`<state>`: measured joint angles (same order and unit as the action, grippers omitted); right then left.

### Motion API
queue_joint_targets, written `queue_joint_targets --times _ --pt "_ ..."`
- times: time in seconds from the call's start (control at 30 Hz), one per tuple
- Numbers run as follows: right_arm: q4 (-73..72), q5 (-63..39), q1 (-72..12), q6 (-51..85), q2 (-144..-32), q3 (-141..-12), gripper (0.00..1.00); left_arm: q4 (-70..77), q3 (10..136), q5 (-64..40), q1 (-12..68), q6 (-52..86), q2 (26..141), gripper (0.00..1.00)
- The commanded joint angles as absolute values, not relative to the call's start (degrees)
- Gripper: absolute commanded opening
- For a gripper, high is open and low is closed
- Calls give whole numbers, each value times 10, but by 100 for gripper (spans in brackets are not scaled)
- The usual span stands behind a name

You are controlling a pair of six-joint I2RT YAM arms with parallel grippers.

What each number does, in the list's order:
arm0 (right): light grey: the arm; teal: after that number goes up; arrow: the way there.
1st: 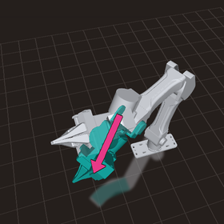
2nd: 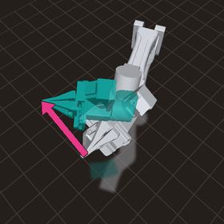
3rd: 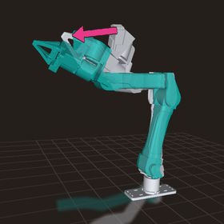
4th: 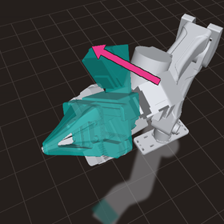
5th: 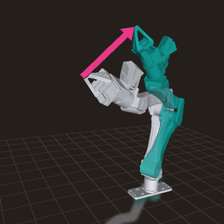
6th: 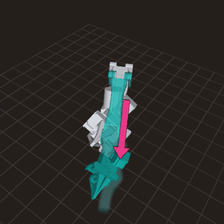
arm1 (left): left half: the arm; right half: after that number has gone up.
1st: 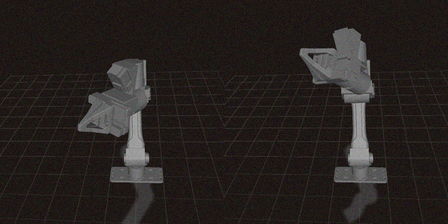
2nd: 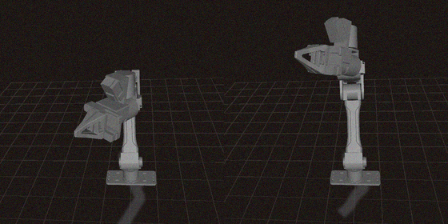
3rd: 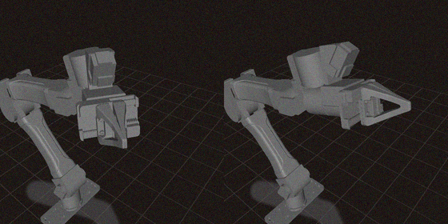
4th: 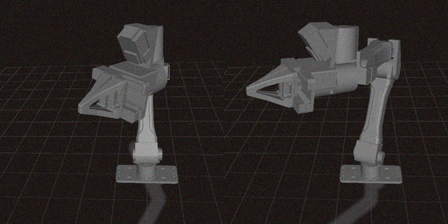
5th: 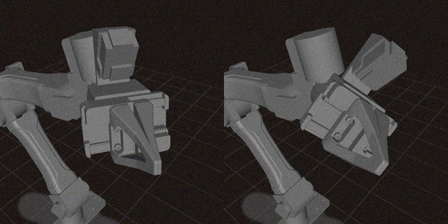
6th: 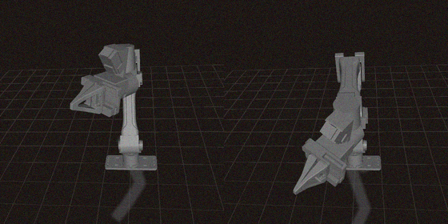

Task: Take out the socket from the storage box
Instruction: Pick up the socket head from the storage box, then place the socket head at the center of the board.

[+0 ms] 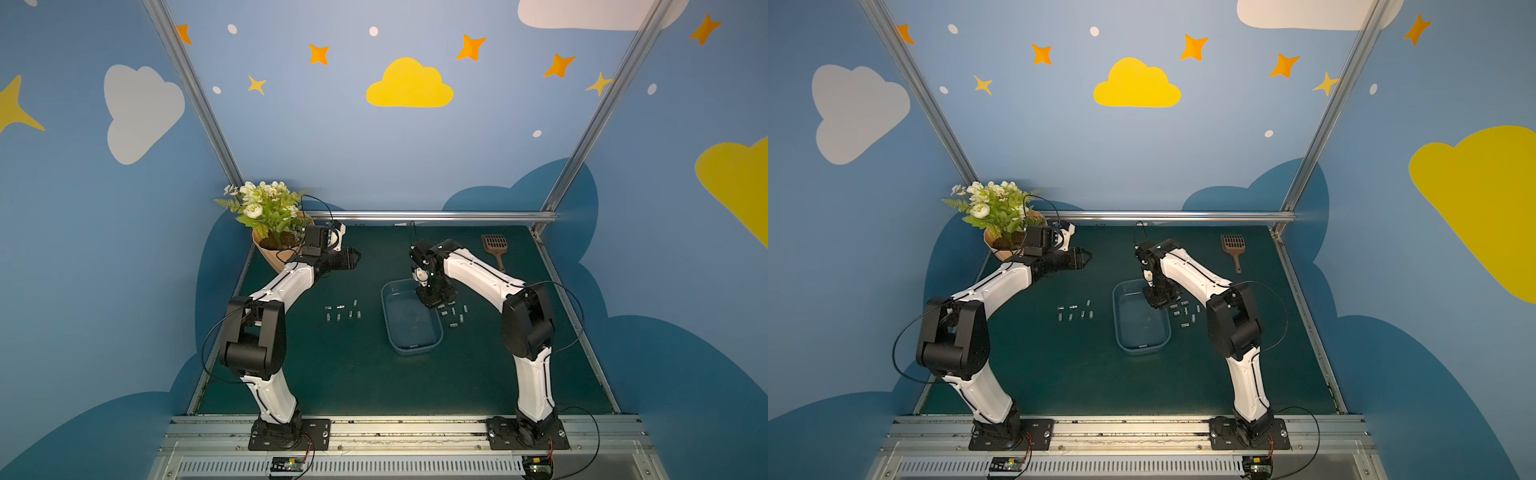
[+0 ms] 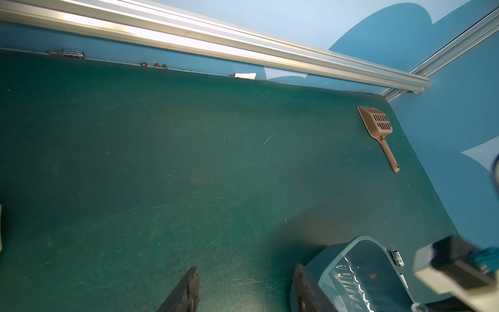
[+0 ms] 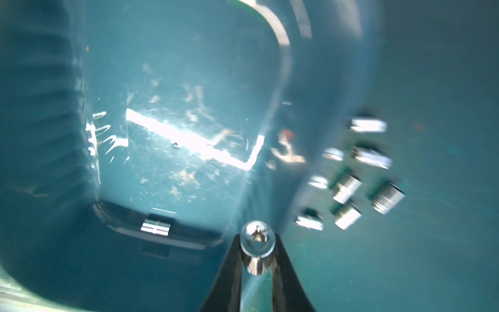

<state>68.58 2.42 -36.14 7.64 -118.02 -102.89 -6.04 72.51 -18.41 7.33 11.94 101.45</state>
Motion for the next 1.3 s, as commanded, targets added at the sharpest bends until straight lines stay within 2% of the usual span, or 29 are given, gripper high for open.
queue_joint_targets --times 0.0,0.5,0.77,1.27 --pt "697 21 -339 93 -1154 -1016 18 -65 728 -186 69 116 1007 57" --pt "699 22 -252 98 -1202 -1020 18 -77 737 -208 69 111 1013 57" --pt "702 21 -210 105 -1257 -1071 18 -94 730 -242 69 102 1005 57" --pt "710 17 -196 98 -1332 -1120 18 -153 738 -274 96 48 986 57"
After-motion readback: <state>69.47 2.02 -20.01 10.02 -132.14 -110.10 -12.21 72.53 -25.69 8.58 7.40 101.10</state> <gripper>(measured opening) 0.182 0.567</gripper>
